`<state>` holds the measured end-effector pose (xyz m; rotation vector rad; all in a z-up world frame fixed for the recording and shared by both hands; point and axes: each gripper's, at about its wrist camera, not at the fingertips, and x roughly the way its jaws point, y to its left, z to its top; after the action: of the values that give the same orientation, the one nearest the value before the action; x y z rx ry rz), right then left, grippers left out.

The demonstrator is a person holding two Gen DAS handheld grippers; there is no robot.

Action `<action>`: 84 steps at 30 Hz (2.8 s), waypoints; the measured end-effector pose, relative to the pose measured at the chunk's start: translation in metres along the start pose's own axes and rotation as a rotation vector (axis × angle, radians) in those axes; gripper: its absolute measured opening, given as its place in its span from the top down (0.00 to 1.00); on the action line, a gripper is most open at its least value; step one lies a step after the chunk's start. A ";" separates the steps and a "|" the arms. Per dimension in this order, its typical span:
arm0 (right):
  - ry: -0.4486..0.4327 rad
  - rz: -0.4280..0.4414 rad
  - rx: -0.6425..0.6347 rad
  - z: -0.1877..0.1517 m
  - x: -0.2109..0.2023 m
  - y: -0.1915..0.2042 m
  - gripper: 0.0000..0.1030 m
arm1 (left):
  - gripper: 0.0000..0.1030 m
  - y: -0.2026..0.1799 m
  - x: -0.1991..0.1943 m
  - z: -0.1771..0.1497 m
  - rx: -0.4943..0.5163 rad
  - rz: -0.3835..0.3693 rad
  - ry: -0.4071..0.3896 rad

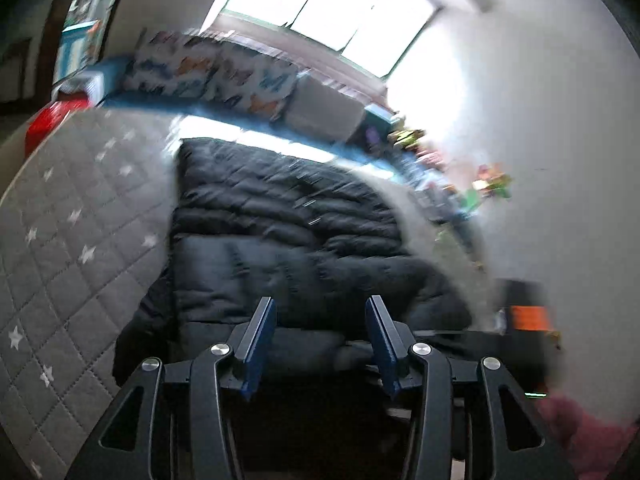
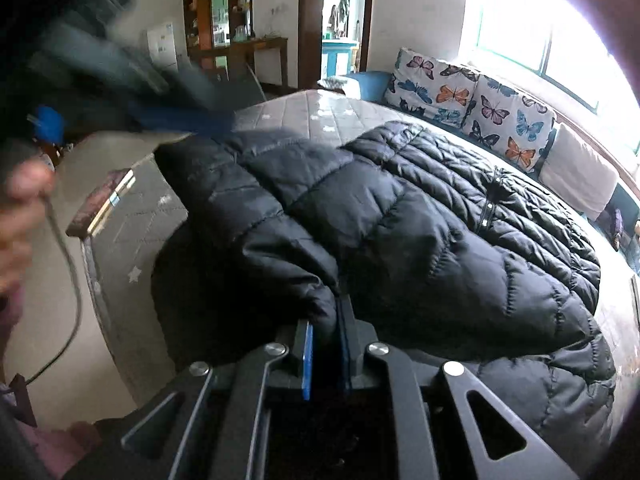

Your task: Fold large clothes

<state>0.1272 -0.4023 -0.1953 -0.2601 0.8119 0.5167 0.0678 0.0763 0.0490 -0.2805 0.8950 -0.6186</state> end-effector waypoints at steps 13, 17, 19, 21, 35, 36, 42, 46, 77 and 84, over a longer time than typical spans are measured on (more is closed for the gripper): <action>-0.001 0.018 0.185 -0.001 -0.069 -0.091 0.60 | 0.55 0.031 0.069 -0.008 -0.024 0.116 0.105; 0.053 -0.122 0.286 -0.020 -0.070 -0.150 0.59 | 0.55 0.027 0.070 -0.009 0.003 0.141 0.120; 0.107 -0.164 0.306 -0.035 -0.062 -0.169 0.59 | 0.55 0.027 0.069 -0.009 0.003 0.150 0.130; 0.155 -0.164 0.340 -0.052 -0.050 -0.181 0.59 | 0.55 0.028 0.071 -0.010 0.001 0.153 0.136; 0.178 -0.161 0.331 -0.068 -0.038 -0.184 0.58 | 0.75 0.057 0.082 -0.017 -0.064 0.138 0.161; 0.150 -0.166 0.322 -0.060 -0.047 -0.185 0.58 | 0.75 0.055 0.082 -0.017 -0.057 0.145 0.159; 0.098 -0.107 0.345 -0.029 -0.032 -0.189 0.58 | 0.75 0.047 0.083 -0.019 -0.020 0.177 0.147; 0.184 -0.116 0.357 -0.046 0.019 -0.187 0.57 | 0.75 0.048 0.084 -0.019 -0.024 0.166 0.145; 0.225 -0.061 0.130 -0.056 -0.020 -0.101 0.57 | 0.36 -0.016 0.098 -0.027 0.227 0.187 0.161; 0.138 -0.074 0.171 -0.010 -0.035 -0.136 0.57 | 0.36 -0.028 0.081 0.013 0.239 0.154 0.094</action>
<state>0.1732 -0.5335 -0.1722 -0.1679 0.9720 0.3603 0.1051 0.0045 0.0181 0.0323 0.9141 -0.5927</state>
